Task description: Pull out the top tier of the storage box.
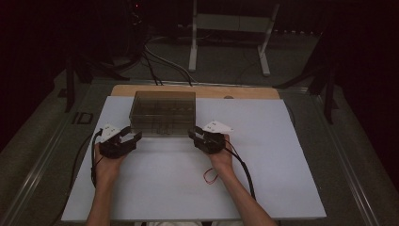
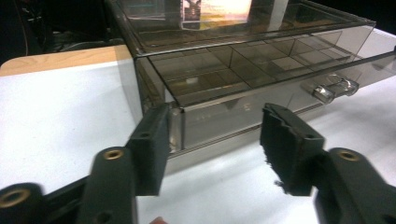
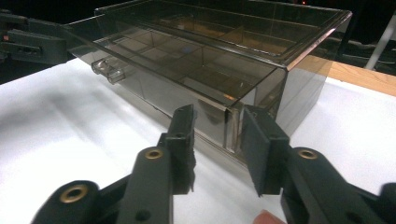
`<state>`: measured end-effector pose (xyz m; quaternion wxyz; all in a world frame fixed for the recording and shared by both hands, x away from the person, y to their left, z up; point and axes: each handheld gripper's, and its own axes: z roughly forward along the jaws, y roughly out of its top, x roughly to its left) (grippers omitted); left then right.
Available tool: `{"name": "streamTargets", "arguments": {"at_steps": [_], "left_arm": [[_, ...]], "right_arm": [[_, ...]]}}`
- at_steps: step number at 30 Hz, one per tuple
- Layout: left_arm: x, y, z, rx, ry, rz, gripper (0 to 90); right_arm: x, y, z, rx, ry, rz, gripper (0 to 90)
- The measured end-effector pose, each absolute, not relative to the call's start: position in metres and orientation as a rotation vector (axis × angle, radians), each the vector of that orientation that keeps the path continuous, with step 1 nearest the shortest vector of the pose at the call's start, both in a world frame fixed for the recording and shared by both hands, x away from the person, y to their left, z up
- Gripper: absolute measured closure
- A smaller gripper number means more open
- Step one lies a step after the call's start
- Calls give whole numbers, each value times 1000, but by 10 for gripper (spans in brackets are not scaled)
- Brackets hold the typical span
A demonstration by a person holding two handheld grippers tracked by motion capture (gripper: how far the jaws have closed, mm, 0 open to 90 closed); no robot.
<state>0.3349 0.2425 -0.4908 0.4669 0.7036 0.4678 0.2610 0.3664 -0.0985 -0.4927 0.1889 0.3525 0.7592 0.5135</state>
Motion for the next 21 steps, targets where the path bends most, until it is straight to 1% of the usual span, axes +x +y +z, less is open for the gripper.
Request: {"name": "streamTargets", "arguments": {"at_steps": [7,9,21], "left_arm": [[334,243,-490,1728,1163,665,588],[333,242,-490,1733,1163,676,592],[330,242,-490,1746,1165,689,601]], "right_arm": [[364,-101,-493,986,2129,1427,739],[364,-102,-492,988,2130,1423,752],[361,-101,-491,974,2137,1412,766]]}}
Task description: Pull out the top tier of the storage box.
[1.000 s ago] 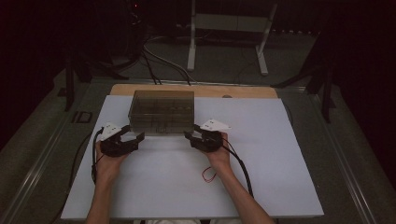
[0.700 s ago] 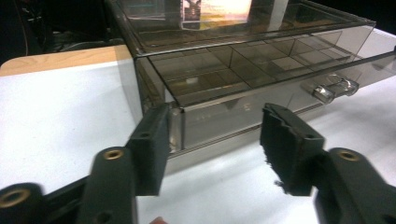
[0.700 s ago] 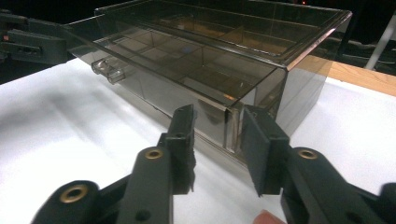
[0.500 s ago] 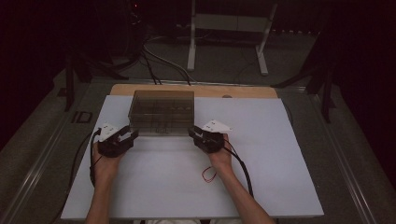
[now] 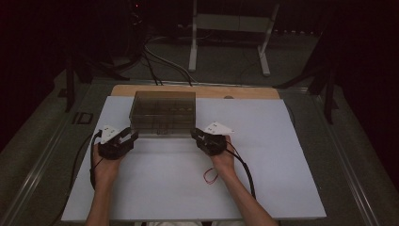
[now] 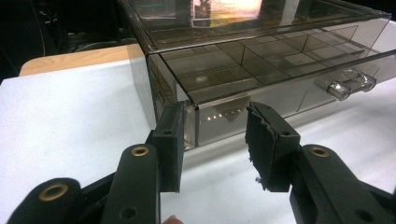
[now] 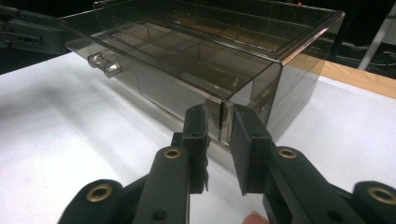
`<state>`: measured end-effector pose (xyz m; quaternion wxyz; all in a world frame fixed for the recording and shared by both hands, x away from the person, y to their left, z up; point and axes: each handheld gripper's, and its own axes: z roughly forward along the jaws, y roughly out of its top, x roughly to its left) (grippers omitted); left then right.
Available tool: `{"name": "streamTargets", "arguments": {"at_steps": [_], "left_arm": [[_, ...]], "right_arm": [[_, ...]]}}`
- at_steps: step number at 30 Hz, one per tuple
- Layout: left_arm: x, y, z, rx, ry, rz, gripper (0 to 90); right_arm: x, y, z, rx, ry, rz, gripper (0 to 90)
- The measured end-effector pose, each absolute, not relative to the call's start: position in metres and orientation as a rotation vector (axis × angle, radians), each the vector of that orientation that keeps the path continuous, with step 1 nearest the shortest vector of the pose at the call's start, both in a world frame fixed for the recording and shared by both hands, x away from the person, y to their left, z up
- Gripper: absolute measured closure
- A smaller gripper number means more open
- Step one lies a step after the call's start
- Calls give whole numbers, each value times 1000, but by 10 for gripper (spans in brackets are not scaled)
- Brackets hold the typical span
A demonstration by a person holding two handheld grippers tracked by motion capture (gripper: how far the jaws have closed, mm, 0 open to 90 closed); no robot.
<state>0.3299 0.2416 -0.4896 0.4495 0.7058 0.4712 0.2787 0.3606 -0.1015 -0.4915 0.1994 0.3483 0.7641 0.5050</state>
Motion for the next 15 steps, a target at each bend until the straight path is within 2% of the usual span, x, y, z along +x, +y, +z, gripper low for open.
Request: {"name": "streamTargets", "arguments": {"at_steps": [15], "left_arm": [[322,241,-487,1761,1169,691,596]], "right_arm": [[354,-104,-491,962,2162,1428,769]]}}
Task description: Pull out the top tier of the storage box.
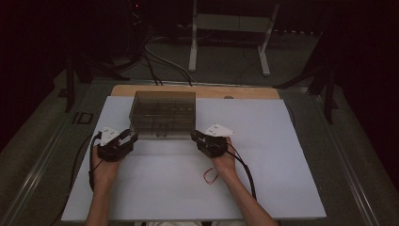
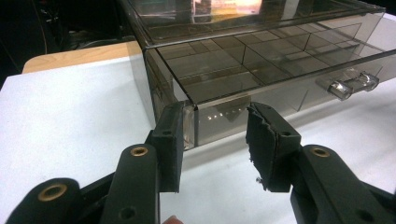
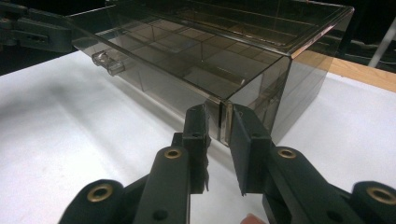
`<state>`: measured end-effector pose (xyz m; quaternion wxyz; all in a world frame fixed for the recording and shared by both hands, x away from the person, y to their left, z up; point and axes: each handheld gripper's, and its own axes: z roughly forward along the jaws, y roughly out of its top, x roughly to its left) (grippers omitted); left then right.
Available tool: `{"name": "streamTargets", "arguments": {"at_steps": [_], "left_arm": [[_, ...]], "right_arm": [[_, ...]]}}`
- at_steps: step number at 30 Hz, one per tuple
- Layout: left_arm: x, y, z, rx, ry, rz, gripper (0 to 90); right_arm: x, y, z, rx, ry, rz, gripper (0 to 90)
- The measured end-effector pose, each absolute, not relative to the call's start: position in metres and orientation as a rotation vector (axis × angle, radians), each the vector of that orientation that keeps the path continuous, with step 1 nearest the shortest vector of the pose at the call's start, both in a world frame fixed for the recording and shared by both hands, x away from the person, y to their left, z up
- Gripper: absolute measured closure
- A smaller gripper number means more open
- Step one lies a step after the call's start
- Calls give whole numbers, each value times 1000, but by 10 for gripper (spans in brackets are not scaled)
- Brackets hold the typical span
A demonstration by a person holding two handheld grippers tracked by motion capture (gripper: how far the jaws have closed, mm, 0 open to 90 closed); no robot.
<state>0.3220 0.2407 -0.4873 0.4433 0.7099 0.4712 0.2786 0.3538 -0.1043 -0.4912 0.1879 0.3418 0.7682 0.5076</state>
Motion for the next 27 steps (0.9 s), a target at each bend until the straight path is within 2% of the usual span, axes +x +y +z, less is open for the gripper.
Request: {"name": "streamTargets", "arguments": {"at_steps": [27], "left_arm": [[312,241,-486,1768,1172,694,579]], "right_arm": [[343,-105,-487,953,2211,1411,780]]}}
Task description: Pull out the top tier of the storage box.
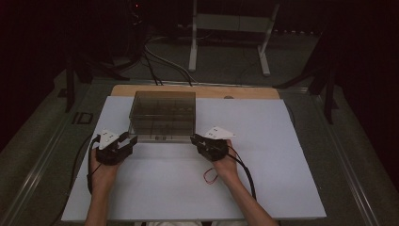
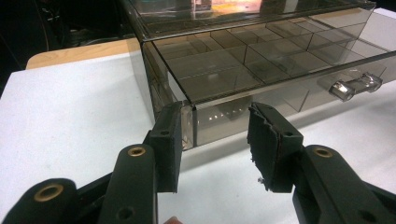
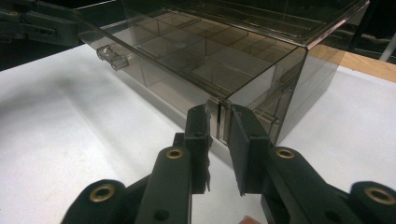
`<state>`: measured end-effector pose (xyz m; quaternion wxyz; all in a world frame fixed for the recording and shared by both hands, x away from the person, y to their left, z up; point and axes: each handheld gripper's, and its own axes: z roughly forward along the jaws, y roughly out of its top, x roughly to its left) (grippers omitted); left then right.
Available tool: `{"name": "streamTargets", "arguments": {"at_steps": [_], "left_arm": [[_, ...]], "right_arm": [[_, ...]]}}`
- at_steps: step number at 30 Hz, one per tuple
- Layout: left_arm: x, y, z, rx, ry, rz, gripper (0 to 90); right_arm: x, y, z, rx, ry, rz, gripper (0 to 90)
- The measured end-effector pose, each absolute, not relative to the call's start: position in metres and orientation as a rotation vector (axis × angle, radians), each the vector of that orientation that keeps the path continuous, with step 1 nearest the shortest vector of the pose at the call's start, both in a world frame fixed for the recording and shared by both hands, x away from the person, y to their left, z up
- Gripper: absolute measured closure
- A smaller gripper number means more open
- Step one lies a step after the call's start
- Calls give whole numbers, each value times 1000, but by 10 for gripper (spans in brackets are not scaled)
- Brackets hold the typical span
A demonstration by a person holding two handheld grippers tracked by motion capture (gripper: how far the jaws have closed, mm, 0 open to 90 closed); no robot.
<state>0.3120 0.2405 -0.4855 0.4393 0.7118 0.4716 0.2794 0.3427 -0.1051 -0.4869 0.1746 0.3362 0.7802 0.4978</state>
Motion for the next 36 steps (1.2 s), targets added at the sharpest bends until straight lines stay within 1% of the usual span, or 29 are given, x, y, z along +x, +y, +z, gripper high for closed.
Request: {"name": "streamTargets", "arguments": {"at_steps": [18,24,30,33,35,36], "left_arm": [[303,240,-485,1787,1181,693,574],[303,239,-486,1789,1186,677,570],[303,240,-487,1790,1186,666,569],[303,240,-487,1783,1183,648,554],[303,240,-487,1772,1175,639,500],[303,241,-486,1767,1173,638,487]], "right_arm": [[337,-106,-485,934,2243,1405,779],[338,-107,-486,930,2257,1399,762],[340,-108,-487,927,2264,1394,768],[340,-108,-487,921,2276,1398,743],[340,-108,-487,920,2279,1400,691],[340,-108,-486,921,2277,1406,669]]}}
